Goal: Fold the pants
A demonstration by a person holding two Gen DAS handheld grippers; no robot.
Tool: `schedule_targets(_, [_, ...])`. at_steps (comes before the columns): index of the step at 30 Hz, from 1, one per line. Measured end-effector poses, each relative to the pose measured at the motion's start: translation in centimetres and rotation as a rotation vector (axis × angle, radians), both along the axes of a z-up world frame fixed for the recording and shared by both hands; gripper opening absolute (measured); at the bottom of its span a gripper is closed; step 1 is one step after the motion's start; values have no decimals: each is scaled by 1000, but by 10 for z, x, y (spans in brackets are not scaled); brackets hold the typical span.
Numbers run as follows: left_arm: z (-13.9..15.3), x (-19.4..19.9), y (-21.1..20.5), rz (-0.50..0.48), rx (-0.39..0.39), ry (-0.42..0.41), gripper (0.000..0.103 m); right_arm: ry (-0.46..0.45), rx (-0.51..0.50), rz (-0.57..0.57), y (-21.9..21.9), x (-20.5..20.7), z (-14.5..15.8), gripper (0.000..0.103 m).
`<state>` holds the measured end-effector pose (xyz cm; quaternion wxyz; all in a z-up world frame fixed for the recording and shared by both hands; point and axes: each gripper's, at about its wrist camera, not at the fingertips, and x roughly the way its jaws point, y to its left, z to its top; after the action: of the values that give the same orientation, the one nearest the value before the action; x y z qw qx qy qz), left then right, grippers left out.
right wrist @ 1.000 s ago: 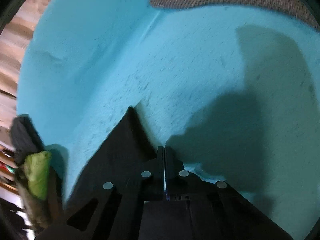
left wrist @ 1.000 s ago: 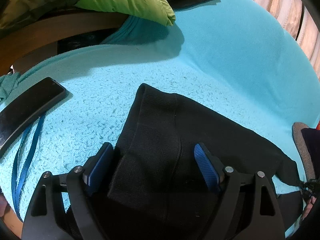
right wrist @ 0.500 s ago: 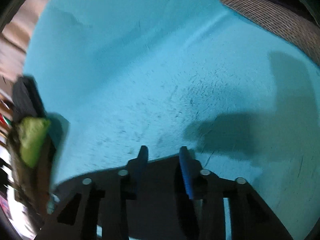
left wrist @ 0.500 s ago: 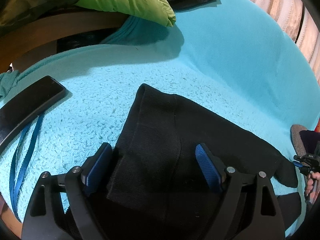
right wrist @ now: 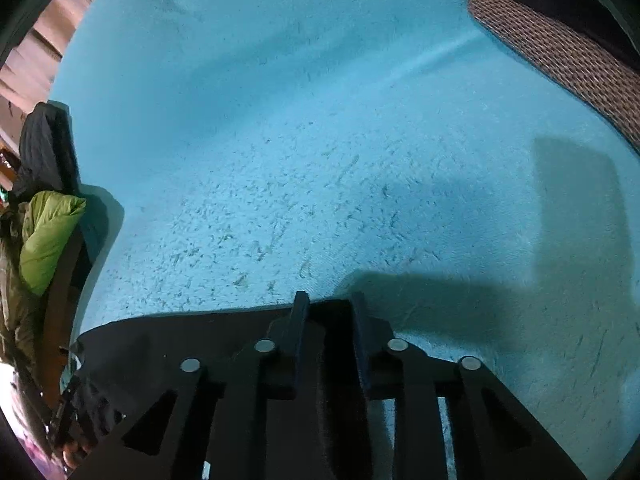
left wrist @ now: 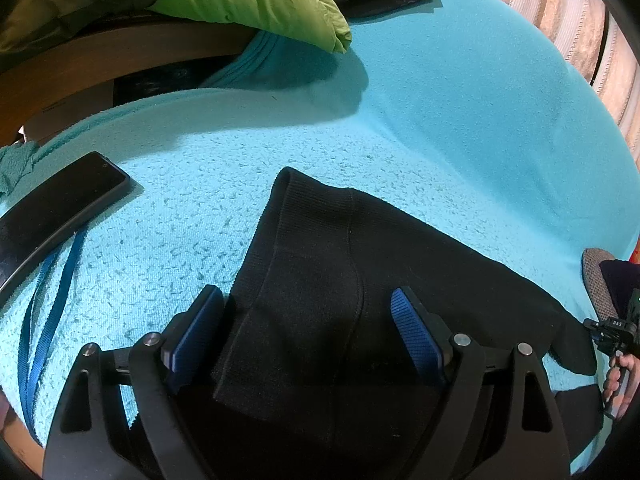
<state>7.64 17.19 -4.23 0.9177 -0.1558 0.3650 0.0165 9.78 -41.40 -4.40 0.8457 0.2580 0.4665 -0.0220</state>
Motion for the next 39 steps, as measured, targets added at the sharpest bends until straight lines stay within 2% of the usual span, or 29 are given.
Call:
schedule_targets(2, [0, 0, 0, 0, -1, 0, 86, -5, 19, -11, -2, -2, -1, 26])
schedule_targets(4, [0, 0, 0, 0, -2, -1, 86, -5, -2, 2, 0, -4, -1, 24])
schedule_targets(5, [0, 0, 0, 0, -1, 0, 86, -2, -21, 10, -1, -6, 1, 9])
schedule_targets(6, [0, 1, 0, 1, -1, 0, 86, 0, -39, 24, -1, -6, 2, 5])
schedule_targets(9, [0, 1, 0, 0, 0, 3, 86, -39, -95, 3, 4, -16, 12, 5])
schedule_targets(12, [4, 4, 3, -40, -25, 23, 86, -77, -146, -93, 19, -31, 28, 5])
schedule_targets(14, [16, 4, 12, -68, -40, -4, 86, -105, -176, -136, 32, -40, 34, 5])
schedule_targets(16, [33, 5, 22, -90, 0, -61, 86, -143, -239, -162, 46, -54, 34, 5])
schedule_targets(18, [45, 16, 30, -139, 94, -96, 86, -147, -249, -154, 48, -55, 35, 5])
schedule_targets(21, [39, 55, 41, -258, 161, -18, 86, -159, -258, -151, 47, -56, 35, 5])
schedule_targets(23, [29, 72, 43, -297, 190, 18, 86, -154, -264, -147, 46, -55, 32, 5])
schedule_targets(24, [23, 79, 45, -302, 207, 26, 82, -151, -269, -145, 47, -56, 31, 5])
schedule_targets(26, [12, 90, 46, -342, 172, 48, 64, -148, -280, -135, 49, -55, 29, 5])
schedule_targets(27, [10, 92, 46, -361, 162, 52, 51, -140, -282, -132, 49, -55, 27, 5])
schedule_targets(29, [5, 94, 40, -420, 147, 65, 45, -130, -274, -132, 50, -53, 22, 5])
schedule_targets(30, [3, 95, 37, -448, 141, 76, 38, -126, -266, -134, 48, -52, 21, 5])
schedule_targets(36, [3, 101, 33, -505, 98, 83, 37, -124, -243, -143, 45, -53, 19, 5])
schedule_targets(38, [8, 102, 33, -539, 74, 68, 42, -124, -248, -141, 46, -53, 19, 5])
schedule_targets(39, [9, 99, 33, -556, 66, 59, 48, -124, -247, -141, 45, -52, 19, 5])
